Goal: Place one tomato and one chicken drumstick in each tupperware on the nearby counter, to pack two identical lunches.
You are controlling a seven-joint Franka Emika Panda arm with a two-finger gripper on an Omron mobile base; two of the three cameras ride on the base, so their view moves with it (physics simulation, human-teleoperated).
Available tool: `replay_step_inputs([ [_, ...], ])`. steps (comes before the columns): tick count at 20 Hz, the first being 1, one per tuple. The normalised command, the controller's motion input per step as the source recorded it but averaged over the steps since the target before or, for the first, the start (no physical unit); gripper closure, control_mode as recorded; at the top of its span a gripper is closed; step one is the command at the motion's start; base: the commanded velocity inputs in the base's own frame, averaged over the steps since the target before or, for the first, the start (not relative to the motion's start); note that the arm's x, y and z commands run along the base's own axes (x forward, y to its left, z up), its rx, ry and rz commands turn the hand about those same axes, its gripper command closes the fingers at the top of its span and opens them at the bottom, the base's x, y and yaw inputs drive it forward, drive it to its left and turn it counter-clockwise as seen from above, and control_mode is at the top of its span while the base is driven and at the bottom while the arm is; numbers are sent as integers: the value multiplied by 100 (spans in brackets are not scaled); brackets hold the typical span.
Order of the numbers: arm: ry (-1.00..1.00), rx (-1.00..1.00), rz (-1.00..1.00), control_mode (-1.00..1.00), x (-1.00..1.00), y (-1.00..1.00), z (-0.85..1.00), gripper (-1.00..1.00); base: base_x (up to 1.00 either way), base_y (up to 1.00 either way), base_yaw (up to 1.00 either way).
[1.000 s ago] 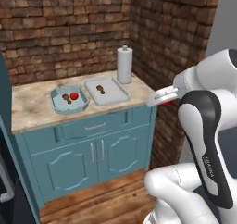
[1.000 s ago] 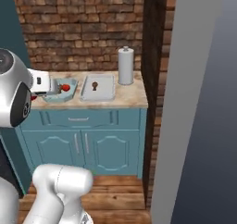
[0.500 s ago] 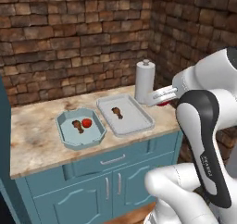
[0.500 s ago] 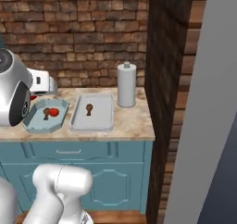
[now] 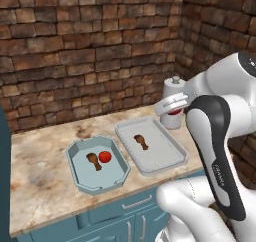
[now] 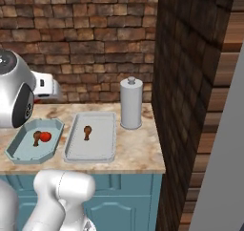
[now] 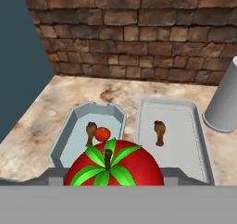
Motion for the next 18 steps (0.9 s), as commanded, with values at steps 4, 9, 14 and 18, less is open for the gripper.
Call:
replay_step_inputs([
  [4,1,-3,-5,-100,19,-21,-73,100,0,0,0],
  [9,2,-4,-10,-100,35,-23,-62,100,0,0,0],
  [14,13,-2,-16,-100,46,-37,-52,100,0,0,0],
  [18,10,-2,-16,-100,37,-35,-47,100,0,0,0],
])
